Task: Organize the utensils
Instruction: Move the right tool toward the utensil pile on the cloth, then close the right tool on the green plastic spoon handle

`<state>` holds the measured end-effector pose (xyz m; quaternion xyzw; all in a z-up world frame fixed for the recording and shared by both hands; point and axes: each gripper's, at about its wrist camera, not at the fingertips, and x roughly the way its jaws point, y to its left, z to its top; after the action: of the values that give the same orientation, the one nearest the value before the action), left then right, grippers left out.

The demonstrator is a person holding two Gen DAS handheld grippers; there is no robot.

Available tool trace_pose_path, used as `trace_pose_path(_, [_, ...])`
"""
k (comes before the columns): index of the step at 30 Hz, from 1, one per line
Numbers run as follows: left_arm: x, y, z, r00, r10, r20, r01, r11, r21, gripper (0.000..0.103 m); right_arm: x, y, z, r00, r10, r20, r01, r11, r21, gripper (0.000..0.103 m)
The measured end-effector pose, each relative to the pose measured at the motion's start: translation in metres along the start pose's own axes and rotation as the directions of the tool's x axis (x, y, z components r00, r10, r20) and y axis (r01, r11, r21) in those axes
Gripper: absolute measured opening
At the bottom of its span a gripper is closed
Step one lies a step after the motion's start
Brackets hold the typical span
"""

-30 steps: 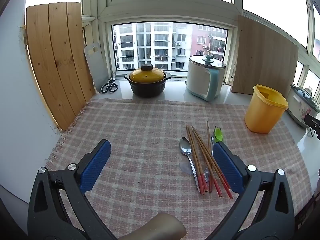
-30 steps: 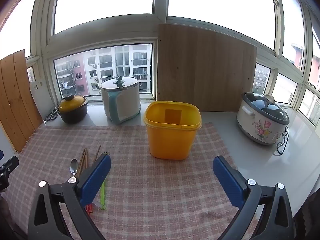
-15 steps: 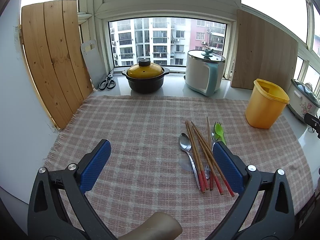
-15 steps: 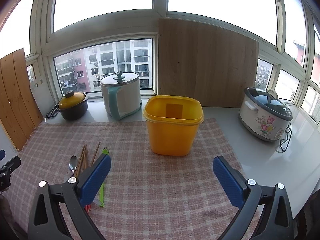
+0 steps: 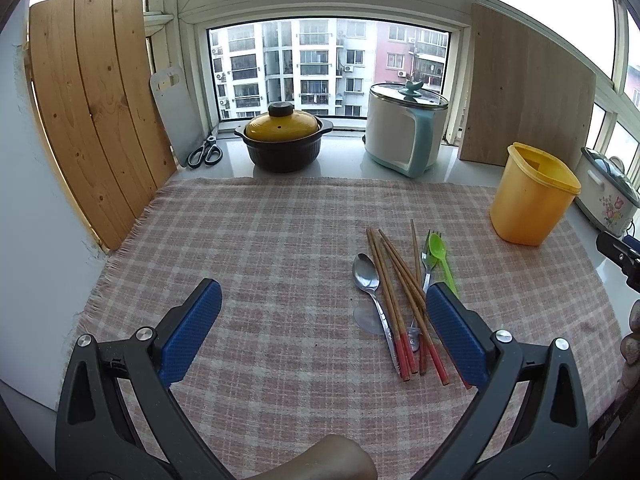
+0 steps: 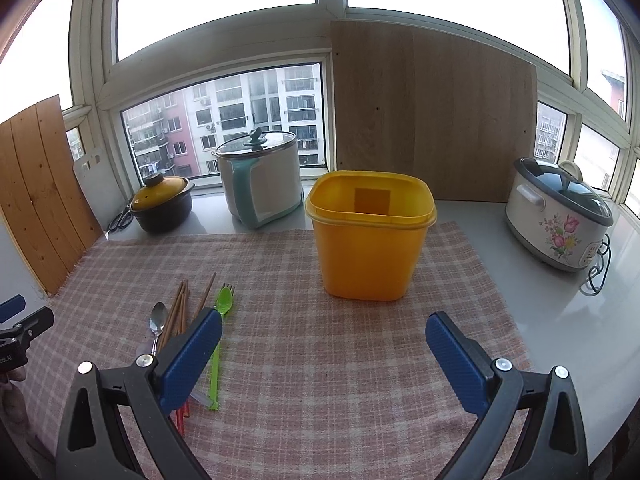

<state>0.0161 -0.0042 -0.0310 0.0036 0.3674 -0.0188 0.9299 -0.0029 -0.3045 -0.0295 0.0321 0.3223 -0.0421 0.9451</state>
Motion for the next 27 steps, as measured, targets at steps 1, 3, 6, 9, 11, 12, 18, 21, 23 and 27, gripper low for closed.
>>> trace_pose_path(1, [0.002,0.000,0.000,1.000,0.000,-0.005,0.000,1.000,0.001,0.103,0.002,-0.001,-0.002,1.000,0.004,-0.004,-0.004,1.000,0.003,0.103])
trace_pose_path(3, [0.008,-0.001,-0.001,1.000,0.001,-0.015,-0.001,1.000,0.004,0.103,0.008,0.000,-0.003,1.000,0.003,-0.023,-0.003,1.000,0.001,0.103])
trace_pose_path(6, [0.017,-0.002,-0.003,1.000,-0.001,-0.030,0.002,1.000,0.010,0.103,0.017,0.002,-0.005,0.999,-0.002,-0.053,0.002,1.000,-0.013,0.103])
trace_pose_path(9, [0.027,-0.002,-0.006,0.999,-0.010,-0.052,0.011,1.000,0.019,0.103,0.026,0.004,-0.006,0.996,0.009,-0.091,-0.012,1.000,-0.027,0.103])
trace_pose_path(11, [0.034,0.000,-0.008,0.997,-0.018,-0.075,0.019,1.000,0.021,0.103,0.032,0.004,-0.007,0.994,0.024,-0.111,-0.027,0.999,-0.028,0.103])
trace_pose_path(12, [0.038,0.001,-0.009,0.996,-0.024,-0.087,0.026,0.999,0.019,0.103,0.035,0.005,-0.007,0.992,0.034,-0.118,-0.038,0.999,-0.027,0.103])
trace_pose_path(18, [0.055,0.007,-0.018,0.993,-0.047,-0.109,0.049,0.999,0.015,0.093,0.054,0.015,-0.009,0.984,0.082,-0.156,-0.092,0.994,-0.059,0.091])
trace_pose_path(21, [0.065,0.007,-0.019,0.987,-0.078,-0.141,0.080,0.997,0.010,0.078,0.068,0.022,-0.011,0.973,0.122,-0.195,-0.138,0.988,-0.069,0.079])
trace_pose_path(23, [0.073,0.008,-0.020,0.979,-0.114,-0.170,0.115,0.993,-0.006,0.070,0.078,0.028,-0.013,0.963,0.154,-0.223,-0.174,0.982,-0.070,0.075])
trace_pose_path(27, [0.091,0.006,-0.019,0.953,-0.198,-0.228,0.192,0.980,-0.049,0.061,0.099,0.041,-0.017,0.936,0.209,-0.283,-0.237,0.969,-0.069,0.074])
